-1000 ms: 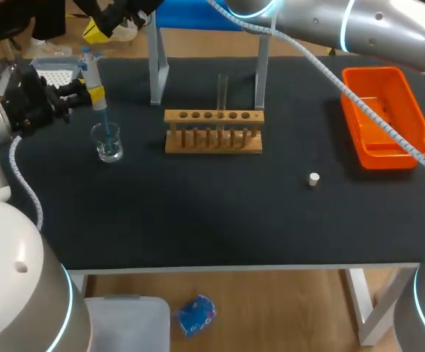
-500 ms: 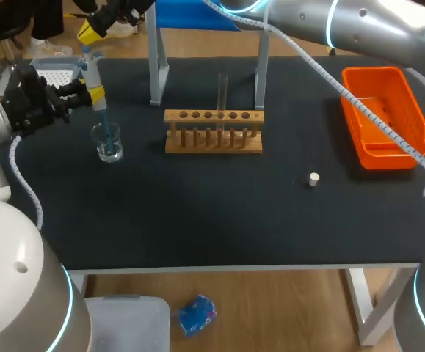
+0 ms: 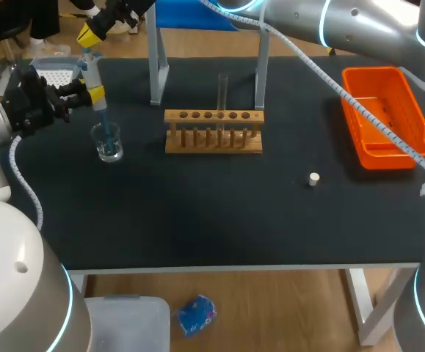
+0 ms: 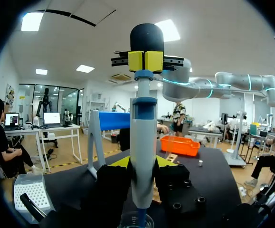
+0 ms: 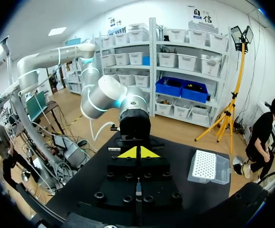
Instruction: Invert the test tube, pick up the pipette, mount the tip to pipette, aspirate from beaker and dispense into the tube, eject the tip, return the pipette, and cap with the stopper.
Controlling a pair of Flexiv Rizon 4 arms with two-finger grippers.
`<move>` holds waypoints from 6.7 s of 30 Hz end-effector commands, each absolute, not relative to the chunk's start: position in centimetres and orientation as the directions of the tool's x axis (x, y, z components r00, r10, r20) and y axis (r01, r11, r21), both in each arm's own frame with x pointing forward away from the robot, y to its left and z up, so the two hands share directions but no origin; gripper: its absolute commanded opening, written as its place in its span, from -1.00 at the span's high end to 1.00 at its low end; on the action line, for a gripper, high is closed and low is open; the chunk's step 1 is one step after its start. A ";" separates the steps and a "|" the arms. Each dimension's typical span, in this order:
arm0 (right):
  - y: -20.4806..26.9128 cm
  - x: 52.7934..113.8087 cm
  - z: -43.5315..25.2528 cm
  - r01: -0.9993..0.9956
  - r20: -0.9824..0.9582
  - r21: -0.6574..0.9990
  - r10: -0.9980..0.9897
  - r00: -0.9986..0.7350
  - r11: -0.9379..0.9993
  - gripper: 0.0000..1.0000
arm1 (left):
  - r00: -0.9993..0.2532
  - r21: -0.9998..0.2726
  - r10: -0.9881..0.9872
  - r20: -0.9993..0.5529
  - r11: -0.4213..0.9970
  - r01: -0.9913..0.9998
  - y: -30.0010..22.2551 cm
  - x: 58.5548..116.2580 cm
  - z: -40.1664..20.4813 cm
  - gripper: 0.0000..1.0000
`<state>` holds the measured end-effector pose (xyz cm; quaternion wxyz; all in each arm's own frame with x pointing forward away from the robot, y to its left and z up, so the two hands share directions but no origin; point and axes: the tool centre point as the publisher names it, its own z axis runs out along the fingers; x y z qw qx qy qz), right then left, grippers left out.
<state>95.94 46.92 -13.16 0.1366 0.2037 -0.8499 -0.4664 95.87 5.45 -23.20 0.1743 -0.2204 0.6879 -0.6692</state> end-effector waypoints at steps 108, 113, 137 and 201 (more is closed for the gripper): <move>35.2 94.0 -12.5 -0.263 -0.091 0.840 -0.355 -0.930 0.475 -1.00 | -0.841 -0.998 -0.539 0.053 0.007 -0.067 5.4 95.8 -23.2 1.00; 31.4 94.4 -13.2 -0.242 -0.091 0.838 -0.313 -0.945 0.489 -1.00 | -0.841 -0.998 -0.539 0.053 0.007 -0.067 5.4 95.8 -23.2 1.00; 18.5 94.1 -17.2 -0.174 -0.066 0.857 -0.233 -0.970 0.484 -1.00 | -0.841 -0.998 -0.539 0.053 0.007 -0.067 5.4 95.8 -23.2 1.00; 15.6 97.4 -26.5 -0.019 0.034 0.848 -0.089 -0.995 0.530 -1.00 | -0.841 -0.998 -0.539 0.053 0.007 -0.067 5.4 95.8 -23.2 1.00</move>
